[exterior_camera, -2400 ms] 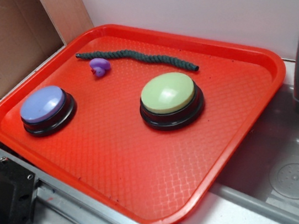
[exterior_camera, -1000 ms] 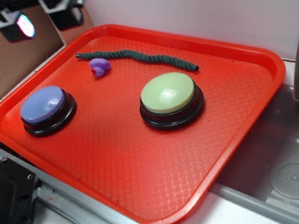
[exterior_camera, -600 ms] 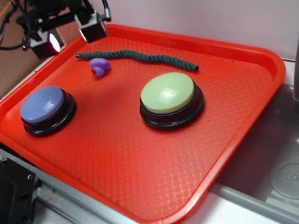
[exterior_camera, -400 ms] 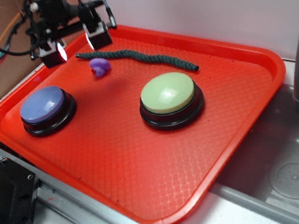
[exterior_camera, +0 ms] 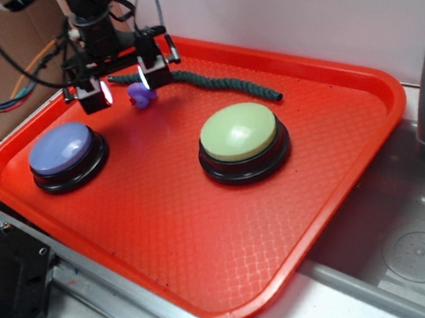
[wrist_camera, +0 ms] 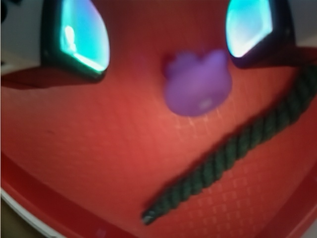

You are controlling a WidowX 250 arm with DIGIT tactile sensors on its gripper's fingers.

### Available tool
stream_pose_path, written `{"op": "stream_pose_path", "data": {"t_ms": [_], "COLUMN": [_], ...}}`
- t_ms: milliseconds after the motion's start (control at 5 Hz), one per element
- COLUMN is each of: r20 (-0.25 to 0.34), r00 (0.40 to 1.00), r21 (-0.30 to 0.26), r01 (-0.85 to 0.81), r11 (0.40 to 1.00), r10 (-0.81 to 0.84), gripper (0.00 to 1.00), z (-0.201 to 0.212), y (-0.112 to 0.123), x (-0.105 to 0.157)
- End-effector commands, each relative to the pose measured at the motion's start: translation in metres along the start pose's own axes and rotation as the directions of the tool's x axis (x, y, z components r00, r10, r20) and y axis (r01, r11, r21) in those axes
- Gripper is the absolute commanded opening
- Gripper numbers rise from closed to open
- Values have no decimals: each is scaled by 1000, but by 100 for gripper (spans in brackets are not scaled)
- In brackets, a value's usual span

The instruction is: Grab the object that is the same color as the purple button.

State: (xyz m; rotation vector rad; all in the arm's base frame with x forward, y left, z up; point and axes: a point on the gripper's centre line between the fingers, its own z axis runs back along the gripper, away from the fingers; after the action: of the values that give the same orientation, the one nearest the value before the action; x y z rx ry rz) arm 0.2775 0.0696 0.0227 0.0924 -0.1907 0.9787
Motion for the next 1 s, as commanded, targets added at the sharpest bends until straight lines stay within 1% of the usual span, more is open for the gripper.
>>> {"op": "stream_pose_path", "data": {"t_ms": [0, 200, 400, 600, 800], "r20": [37, 23, 20, 22, 20], "r00": [999, 1000, 1000, 999, 999], "r21": [-49, -28, -18, -23, -13], "r01": [7, -2, -20, -38, -42], "r11": [999, 1000, 1000, 999, 999], "r10": [-5, 2, 21, 39, 42], "gripper": [100, 100, 91, 23, 7], "z": [3, -5, -10, -13, -13], "y": [-8, -8, -5, -2, -1], "x": [23, 24, 26, 28, 28]}}
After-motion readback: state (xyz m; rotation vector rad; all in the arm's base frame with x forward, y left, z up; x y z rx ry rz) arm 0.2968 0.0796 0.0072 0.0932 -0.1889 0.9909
